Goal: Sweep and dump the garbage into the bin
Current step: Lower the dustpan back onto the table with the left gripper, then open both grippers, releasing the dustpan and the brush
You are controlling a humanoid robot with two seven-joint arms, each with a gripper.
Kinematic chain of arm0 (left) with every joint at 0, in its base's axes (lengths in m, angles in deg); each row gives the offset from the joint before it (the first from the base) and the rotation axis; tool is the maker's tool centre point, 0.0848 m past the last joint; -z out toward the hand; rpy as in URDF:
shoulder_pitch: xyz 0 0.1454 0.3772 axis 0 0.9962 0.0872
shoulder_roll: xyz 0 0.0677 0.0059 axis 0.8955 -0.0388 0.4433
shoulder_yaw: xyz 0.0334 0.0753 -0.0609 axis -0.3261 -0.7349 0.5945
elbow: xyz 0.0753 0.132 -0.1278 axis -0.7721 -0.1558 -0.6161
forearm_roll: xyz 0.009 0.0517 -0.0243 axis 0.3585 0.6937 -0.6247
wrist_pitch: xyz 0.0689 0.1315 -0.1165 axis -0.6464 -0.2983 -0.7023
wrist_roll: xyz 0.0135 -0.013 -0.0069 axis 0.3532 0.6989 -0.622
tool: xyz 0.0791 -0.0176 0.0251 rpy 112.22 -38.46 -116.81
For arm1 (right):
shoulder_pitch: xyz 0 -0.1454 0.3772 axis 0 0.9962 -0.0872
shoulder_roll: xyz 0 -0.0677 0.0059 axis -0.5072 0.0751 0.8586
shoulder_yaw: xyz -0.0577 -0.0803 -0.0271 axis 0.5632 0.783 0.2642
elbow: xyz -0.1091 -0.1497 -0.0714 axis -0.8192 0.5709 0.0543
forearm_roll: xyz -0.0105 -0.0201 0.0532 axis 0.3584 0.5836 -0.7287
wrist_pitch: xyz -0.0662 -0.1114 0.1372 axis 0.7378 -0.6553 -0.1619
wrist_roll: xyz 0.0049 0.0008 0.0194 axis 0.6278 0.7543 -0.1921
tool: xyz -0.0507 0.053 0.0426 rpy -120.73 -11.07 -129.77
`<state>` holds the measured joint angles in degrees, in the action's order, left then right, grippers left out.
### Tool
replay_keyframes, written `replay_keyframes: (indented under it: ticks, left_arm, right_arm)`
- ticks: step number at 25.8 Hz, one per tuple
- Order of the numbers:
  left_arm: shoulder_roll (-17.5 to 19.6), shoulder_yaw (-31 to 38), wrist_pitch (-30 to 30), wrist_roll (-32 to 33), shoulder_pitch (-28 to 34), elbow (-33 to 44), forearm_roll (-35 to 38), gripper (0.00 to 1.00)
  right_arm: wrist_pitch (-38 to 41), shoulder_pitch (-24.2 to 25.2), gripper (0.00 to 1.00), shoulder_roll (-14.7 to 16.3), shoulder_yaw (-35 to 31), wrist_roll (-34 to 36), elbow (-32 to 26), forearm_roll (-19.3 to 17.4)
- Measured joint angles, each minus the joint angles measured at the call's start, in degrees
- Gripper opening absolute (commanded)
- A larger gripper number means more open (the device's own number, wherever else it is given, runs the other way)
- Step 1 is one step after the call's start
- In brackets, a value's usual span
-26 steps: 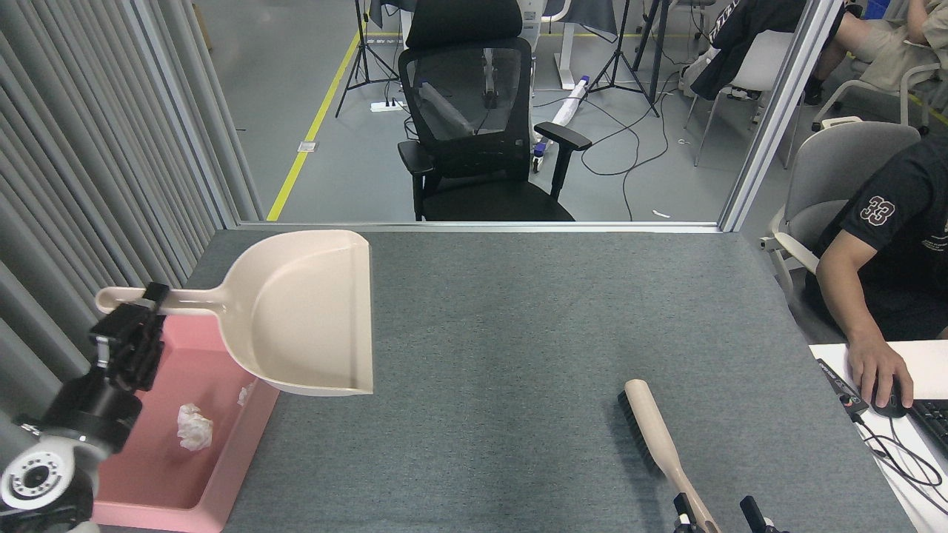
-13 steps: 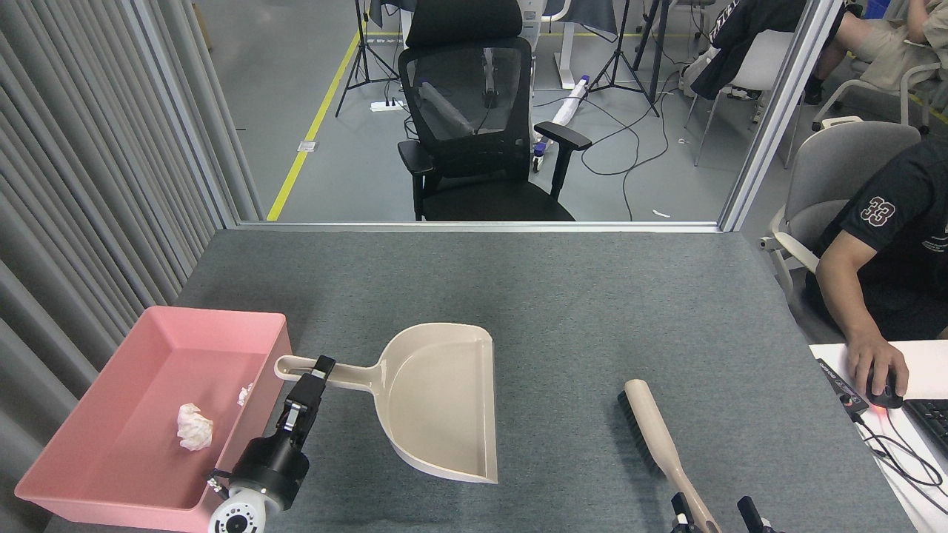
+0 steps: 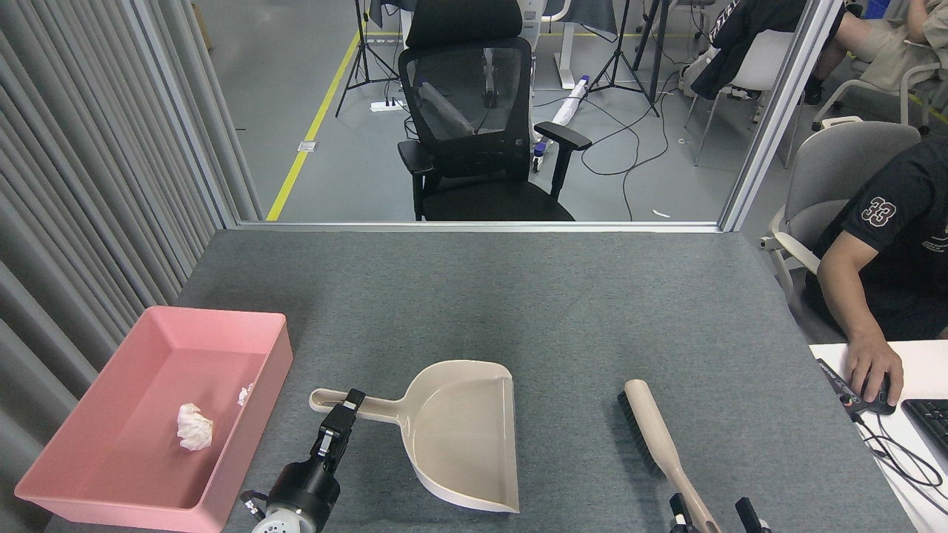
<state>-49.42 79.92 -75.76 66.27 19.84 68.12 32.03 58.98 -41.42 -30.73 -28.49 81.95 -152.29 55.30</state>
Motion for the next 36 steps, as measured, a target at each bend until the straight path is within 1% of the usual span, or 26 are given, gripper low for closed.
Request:
replay_keyframes:
  ticks: [4, 6, 8, 10, 11, 12, 13, 15, 16, 17, 19, 29, 36]
  left_arm:
    - [-0.1, 0.2, 1.6, -0.4, -1.2, -2.9, -0.3, 0.27]
    - [-0.3, 0.4, 2.6, -0.6, -2.1, -4.7, -0.6, 0.32]
    - [-0.3, 0.4, 3.4, -0.6, -2.9, -6.2, -0.7, 0.45]
    - [-0.4, 0.4, 3.7, -0.6, -3.3, -7.0, -0.7, 0.51]
    - [-0.4, 0.3, 3.7, -0.6, -3.3, -7.3, -0.6, 0.61]
    - [-0.4, 0.3, 3.7, -0.6, -3.4, -7.5, -0.5, 0.73]
    - [-0.3, 0.3, 3.7, -0.6, -3.5, -7.6, -0.5, 0.79]
    - [-0.3, 0.2, 3.6, -0.6, -3.5, -7.6, -0.3, 0.85]
    - [-0.3, 0.2, 3.5, -0.6, -3.5, -7.6, -0.3, 0.92]
    - [-0.2, 0.2, 3.5, -0.6, -3.5, -7.6, -0.1, 0.94]
    - [0.0, 0.1, 3.4, -0.4, -3.3, -7.6, 0.3, 0.98]
    - [1.2, 0.0, 3.2, 0.2, -1.9, -7.0, 1.4, 0.98]
    - [2.3, 0.1, 3.9, 0.3, 2.5, -3.6, 1.4, 0.98]
  right_arm:
    - [0.0, 0.1, 0.96, 0.0, 0.0, 0.0, 0.0, 0.0]
    - [0.0, 0.1, 0.96, 0.1, 0.0, 0.0, 0.0, 0.0]
    - [0.0, 0.1, 0.96, 0.1, -0.2, 0.0, 0.0, 0.0]
    - [0.1, 0.2, 0.96, 0.1, -0.8, 0.0, 0.0, 0.0]
    - [0.2, 0.2, 0.96, 0.1, -0.9, 0.0, 0.0, 0.0]
    - [0.3, 0.2, 0.96, 0.1, -1.2, 0.0, 0.0, 0.0]
    - [0.4, 0.2, 0.96, 0.1, -1.3, 0.0, 0.0, 0.0]
    - [0.4, 0.2, 0.96, 0.2, -1.4, 0.1, 0.0, 0.0]
    - [0.4, 0.2, 0.96, 0.2, -1.4, 0.2, 0.0, -0.1]
    - [0.4, 0.3, 0.96, 0.2, -1.4, 0.2, 0.0, -0.1]
    - [0.4, 0.3, 0.96, 0.2, -1.4, 0.1, 0.0, -0.1]
    - [0.3, 0.3, 0.96, 0.2, -1.5, -0.3, 0.0, -0.1]
    - [0.3, 0.3, 0.97, 0.2, -1.5, -0.5, 0.0, -0.1]
